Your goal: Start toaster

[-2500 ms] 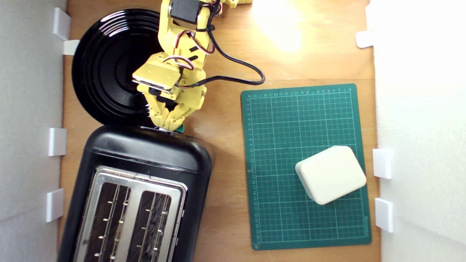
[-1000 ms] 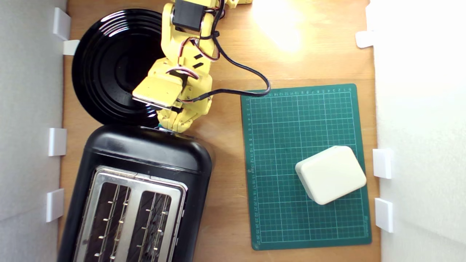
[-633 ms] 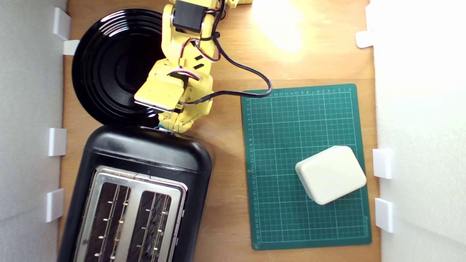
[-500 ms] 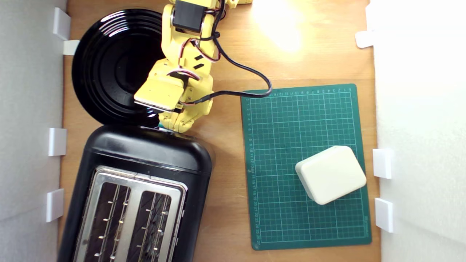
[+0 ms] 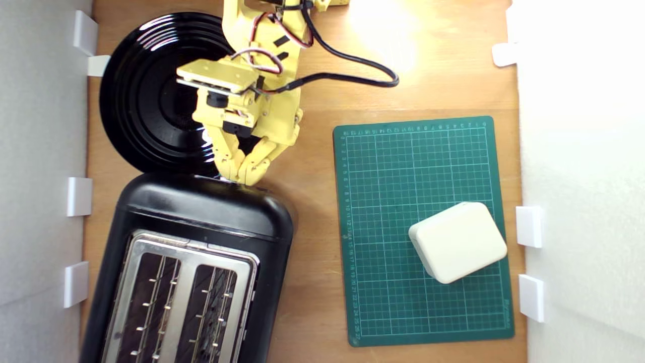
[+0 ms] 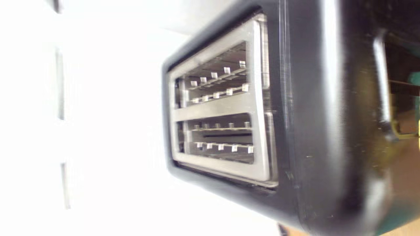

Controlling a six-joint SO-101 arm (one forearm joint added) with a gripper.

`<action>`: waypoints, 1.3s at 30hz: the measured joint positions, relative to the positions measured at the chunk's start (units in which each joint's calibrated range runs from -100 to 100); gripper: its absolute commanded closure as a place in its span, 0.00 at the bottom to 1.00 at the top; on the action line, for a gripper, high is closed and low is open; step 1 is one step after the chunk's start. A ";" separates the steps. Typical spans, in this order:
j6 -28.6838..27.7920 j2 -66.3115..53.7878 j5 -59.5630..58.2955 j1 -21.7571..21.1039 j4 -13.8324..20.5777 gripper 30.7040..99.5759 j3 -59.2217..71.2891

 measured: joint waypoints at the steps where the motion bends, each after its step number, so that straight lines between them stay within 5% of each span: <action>1: 0.00 -1.75 0.00 -0.09 0.00 0.99 0.00; 7: -0.59 -15.26 0.00 -3.52 -0.77 0.99 4.91; 17: -7.97 -43.68 0.00 -12.56 -1.54 0.99 31.51; 25: -9.53 -63.94 0.00 -13.65 -1.73 0.99 56.81; 39: -11.80 -65.11 6.38 -16.99 -3.85 0.99 63.67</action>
